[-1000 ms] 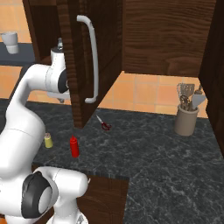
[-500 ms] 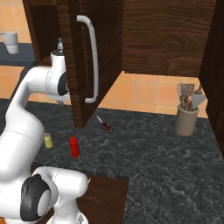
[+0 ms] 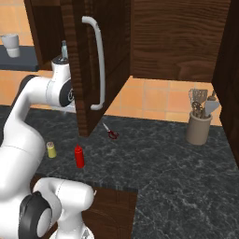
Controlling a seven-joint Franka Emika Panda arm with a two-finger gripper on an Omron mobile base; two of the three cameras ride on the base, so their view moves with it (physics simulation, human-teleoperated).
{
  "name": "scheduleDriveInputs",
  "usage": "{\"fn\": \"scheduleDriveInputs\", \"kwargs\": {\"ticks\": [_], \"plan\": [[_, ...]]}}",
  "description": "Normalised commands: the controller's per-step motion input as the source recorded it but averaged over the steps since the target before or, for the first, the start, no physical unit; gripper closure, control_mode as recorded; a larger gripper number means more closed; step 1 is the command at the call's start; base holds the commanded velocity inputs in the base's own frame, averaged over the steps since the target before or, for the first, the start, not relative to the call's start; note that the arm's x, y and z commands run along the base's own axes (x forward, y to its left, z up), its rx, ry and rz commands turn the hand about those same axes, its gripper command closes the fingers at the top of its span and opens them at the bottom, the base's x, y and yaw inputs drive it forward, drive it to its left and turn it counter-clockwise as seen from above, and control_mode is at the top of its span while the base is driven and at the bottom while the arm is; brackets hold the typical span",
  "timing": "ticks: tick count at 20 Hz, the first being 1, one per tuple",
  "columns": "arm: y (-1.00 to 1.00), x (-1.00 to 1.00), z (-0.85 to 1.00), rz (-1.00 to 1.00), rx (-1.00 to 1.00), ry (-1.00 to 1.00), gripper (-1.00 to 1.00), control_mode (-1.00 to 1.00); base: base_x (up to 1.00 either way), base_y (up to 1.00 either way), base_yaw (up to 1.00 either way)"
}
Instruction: Put the shaker and condiment bottle from the counter next to their counterparts in the cabinet.
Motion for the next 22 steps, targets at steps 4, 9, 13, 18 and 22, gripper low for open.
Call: {"fn": "scheduleDriveInputs", "kwargs": {"ticks": [4, 9, 13, 18, 22], "plan": [[0.00, 0.00, -0.06, -0.15, 0.00, 0.00, -1.00, -1.00, 0.00, 0.00, 0.00], [0.04, -0.02, -0.13, -0.16, 0.00, 0.00, -1.00, -1.00, 0.00, 0.00, 0.00], [0.18, -0.05, -0.17, -0.17, 0.00, 0.00, -1.00, -1.00, 0.00, 0.00, 0.00], [0.24, -0.10, -0.21, -0.18, 0.00, -0.05, -1.00, -1.00, 0.00, 0.00, 0.00], [0.26, -0.13, -0.20, -0.20, -0.01, -0.06, -1.00, -1.00, 0.00, 0.00, 0.00]]}}
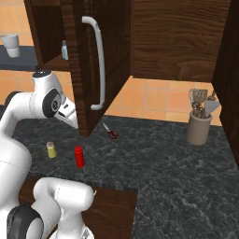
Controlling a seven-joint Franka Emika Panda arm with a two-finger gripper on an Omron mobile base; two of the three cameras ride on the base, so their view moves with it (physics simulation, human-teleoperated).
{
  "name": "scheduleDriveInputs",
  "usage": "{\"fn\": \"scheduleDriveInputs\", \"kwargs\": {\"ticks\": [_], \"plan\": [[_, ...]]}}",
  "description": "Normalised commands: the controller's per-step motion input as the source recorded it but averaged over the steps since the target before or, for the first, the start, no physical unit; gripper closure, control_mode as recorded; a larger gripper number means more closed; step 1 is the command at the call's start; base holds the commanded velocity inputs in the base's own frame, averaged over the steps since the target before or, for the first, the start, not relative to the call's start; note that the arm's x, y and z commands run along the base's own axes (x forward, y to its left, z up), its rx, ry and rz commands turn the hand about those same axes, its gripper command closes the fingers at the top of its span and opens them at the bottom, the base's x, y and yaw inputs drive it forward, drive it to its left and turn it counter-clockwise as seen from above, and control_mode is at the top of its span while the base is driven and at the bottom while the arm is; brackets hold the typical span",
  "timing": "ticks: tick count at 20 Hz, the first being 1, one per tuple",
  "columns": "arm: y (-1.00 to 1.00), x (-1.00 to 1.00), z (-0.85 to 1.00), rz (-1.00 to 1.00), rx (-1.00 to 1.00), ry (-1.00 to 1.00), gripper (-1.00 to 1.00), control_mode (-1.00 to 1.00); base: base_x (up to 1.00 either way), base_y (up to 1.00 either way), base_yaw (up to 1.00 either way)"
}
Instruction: Put the shaker and condiment bottle from the counter next to their counterparts in the cabinet.
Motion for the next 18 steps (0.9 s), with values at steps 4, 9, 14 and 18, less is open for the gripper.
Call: {"fn": "scheduleDriveInputs", "kwargs": {"ticks": [4, 9, 14, 18], "plan": [[0.15, -0.09, -0.13, -0.20, 0.00, -0.03, -1.00, -1.00, 0.00, 0.00, 0.00], [0.10, 0.00, -0.09, -0.03, 0.00, 0.00, -1.00, -1.00, 0.00, 0.00, 0.00], [0.19, 0.00, -0.18, -0.01, 0.00, 0.00, -1.00, -1.00, 0.00, 0.00, 0.00], [0.24, 0.00, -0.17, -0.11, 0.00, 0.00, -1.00, -1.00, 0.00, 0.00, 0.00]]}}
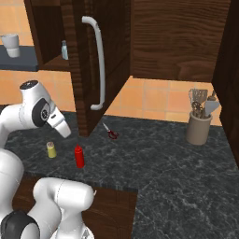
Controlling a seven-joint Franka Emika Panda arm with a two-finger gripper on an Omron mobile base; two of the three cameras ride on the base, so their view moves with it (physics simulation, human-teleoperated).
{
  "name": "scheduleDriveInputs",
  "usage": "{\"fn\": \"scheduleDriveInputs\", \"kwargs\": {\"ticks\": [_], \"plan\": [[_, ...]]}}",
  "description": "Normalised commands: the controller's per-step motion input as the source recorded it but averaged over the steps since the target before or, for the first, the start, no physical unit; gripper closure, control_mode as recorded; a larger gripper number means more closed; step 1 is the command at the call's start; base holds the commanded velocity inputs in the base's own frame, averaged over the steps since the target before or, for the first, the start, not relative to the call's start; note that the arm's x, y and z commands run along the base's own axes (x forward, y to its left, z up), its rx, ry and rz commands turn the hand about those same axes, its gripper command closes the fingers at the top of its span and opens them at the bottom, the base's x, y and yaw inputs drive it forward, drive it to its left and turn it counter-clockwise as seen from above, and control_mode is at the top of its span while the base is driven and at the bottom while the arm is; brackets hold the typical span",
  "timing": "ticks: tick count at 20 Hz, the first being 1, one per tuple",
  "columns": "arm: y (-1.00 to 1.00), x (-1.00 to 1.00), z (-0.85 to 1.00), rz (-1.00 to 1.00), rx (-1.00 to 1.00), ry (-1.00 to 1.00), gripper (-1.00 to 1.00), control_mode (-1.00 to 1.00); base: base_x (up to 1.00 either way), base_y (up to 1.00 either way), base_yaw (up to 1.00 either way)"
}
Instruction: Put the shaker and condiment bottle from the counter next to their counterparts in the cabinet.
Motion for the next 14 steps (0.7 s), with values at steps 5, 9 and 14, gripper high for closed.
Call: {"fn": "scheduleDriveInputs", "kwargs": {"ticks": [5, 9, 14], "plan": [[0.11, 0.00, -0.13, -0.23, 0.00, 0.00, -1.00, -1.00, 0.00, 0.00, 0.00], [0.00, 0.00, -0.14, -0.28, 0.00, 0.00, -1.00, -1.00, 0.00, 0.00, 0.00], [0.00, 0.00, -0.05, -0.26, 0.00, 0.00, -1.00, -1.00, 0.00, 0.00, 0.00]]}}
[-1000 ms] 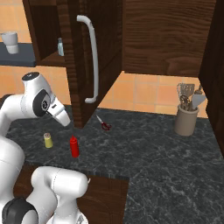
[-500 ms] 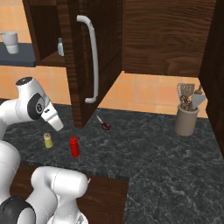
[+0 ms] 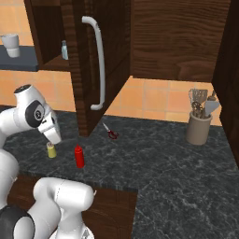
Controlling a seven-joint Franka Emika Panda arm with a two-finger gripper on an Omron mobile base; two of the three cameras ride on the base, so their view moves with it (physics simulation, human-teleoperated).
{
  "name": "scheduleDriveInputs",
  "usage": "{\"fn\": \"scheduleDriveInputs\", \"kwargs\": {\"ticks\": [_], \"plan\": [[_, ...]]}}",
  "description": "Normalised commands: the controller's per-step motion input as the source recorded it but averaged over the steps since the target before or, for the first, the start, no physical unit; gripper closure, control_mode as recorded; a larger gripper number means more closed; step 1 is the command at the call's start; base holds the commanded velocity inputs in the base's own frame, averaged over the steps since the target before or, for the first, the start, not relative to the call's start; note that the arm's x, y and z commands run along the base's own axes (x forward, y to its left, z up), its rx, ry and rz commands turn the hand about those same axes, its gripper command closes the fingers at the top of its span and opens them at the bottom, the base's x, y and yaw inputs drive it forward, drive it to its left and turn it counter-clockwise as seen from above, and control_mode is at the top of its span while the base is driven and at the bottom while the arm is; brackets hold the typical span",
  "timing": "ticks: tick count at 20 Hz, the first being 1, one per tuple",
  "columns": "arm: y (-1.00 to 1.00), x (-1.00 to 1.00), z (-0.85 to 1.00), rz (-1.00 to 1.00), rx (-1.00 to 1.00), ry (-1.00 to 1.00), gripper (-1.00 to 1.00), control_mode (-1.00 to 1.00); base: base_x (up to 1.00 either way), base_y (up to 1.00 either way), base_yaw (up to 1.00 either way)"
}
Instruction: Put the shaker and condiment bottle from the counter next to their counterparts in the cabinet.
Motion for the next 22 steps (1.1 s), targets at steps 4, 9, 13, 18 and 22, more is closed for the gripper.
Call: {"fn": "scheduleDriveInputs", "kwargs": {"ticks": [4, 9, 13, 18, 22], "plan": [[0.02, 0.00, -0.10, -0.27, -0.01, 0.00, -1.00, -1.00, 0.00, 0.00, 0.00], [0.00, 0.00, -0.19, -0.22, -0.05, 0.00, -1.00, -1.00, 0.00, 0.00, 0.00], [0.00, 0.00, -0.21, -0.01, -0.16, 0.00, -1.00, -1.00, 0.00, 0.00, 0.00], [0.00, 0.02, -0.07, 0.00, -0.08, 0.00, -1.00, -1.00, 0.00, 0.00, 0.00], [0.00, 0.11, -0.21, 0.00, -0.10, 0.00, -1.00, -1.00, 0.00, 0.00, 0.00]]}}
